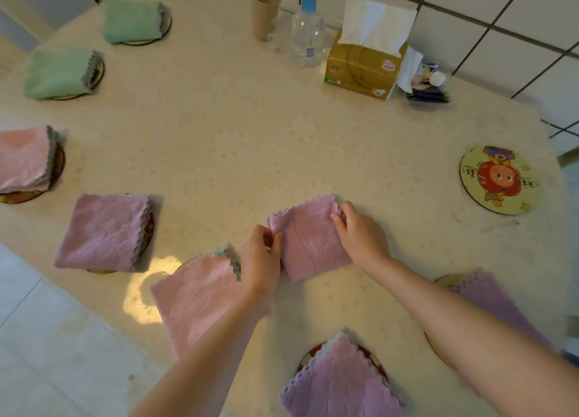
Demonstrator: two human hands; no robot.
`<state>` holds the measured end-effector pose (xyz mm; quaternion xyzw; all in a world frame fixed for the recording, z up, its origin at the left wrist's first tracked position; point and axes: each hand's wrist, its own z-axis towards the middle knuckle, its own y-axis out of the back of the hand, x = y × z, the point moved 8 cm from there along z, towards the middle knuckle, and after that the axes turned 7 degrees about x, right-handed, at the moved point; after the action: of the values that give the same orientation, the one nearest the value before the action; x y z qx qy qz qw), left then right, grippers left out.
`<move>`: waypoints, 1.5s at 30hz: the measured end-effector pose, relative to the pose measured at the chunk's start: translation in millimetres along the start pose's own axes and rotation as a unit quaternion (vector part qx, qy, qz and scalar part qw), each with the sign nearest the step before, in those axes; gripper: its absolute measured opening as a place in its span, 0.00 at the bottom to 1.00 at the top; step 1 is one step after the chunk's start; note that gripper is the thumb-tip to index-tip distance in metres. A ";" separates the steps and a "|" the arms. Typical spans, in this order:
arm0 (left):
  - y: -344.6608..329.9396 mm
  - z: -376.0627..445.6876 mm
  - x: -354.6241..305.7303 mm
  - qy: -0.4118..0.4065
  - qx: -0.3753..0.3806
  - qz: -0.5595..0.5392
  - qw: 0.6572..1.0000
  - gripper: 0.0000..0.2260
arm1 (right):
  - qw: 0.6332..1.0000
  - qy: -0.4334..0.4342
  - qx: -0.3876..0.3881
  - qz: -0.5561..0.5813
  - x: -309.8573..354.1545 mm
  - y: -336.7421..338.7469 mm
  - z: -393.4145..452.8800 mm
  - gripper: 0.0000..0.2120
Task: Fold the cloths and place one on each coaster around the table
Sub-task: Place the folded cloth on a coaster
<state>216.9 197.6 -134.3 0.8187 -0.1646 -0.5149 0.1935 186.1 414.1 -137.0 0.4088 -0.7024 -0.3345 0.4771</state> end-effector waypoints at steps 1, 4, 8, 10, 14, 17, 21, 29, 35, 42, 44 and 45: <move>1.1 -1.6 0.0 -0.003 -0.004 -0.003 1.000 0.09 | 1.000 0.005 -0.006 -0.003 0.7 0.5 -0.2 0.12; 5.6 -3.9 -4.5 -0.028 -0.018 0.023 0.999 0.07 | 1.000 0.012 -0.011 -0.025 1.6 0.4 -0.5 0.12; 4.0 -17.0 -28.5 -0.240 -0.040 0.224 0.944 0.10 | 0.992 0.029 -0.081 0.088 3.8 15.6 -11.3 0.12; -15.8 -30.3 -32.1 -0.365 0.008 0.324 0.873 0.14 | 0.985 0.092 -0.129 0.071 13.9 24.5 -24.3 0.12; -37.8 -23.6 -2.4 -0.328 0.098 0.441 0.830 0.26 | 0.969 0.209 -0.096 -0.085 34.1 -1.8 -50.3 0.18; -40.3 -15.7 7.9 -0.270 0.134 0.465 0.832 0.30 | 0.977 0.182 -0.035 -0.103 20.9 -23.6 -52.6 0.22; -34.0 -4.1 9.3 -0.208 0.153 0.486 0.835 0.38 | 0.993 0.111 -0.030 -0.030 -1.2 -18.8 -55.5 0.24; -12.5 2.1 -11.7 -0.114 0.135 0.285 0.942 0.40 | 0.972 -0.066 -0.037 0.221 -19.4 -4.0 -54.0 0.25; -7.5 2.8 2.5 0.057 0.062 -0.106 0.991 0.35 | 0.939 -0.184 -0.020 0.289 -19.3 0.5 -45.3 0.18; -22.9 -3.5 -1.3 0.121 0.054 -0.239 0.962 0.21 | 0.896 -0.184 0.038 0.402 -27.6 2.5 -42.5 0.11; -30.8 -11.9 -11.2 0.086 0.050 -0.230 0.968 0.08 | 0.895 -0.154 0.042 0.417 -36.6 16.5 -44.8 0.07; -35.5 -16.8 -13.9 0.077 0.048 -0.230 0.969 0.04 | 0.894 -0.140 0.042 0.424 -42.3 25.2 -46.0 0.05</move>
<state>228.9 237.6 -134.1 0.8802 0.0193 -0.4724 0.0421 232.0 459.4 -117.3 0.0403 -0.8821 -0.1245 0.4525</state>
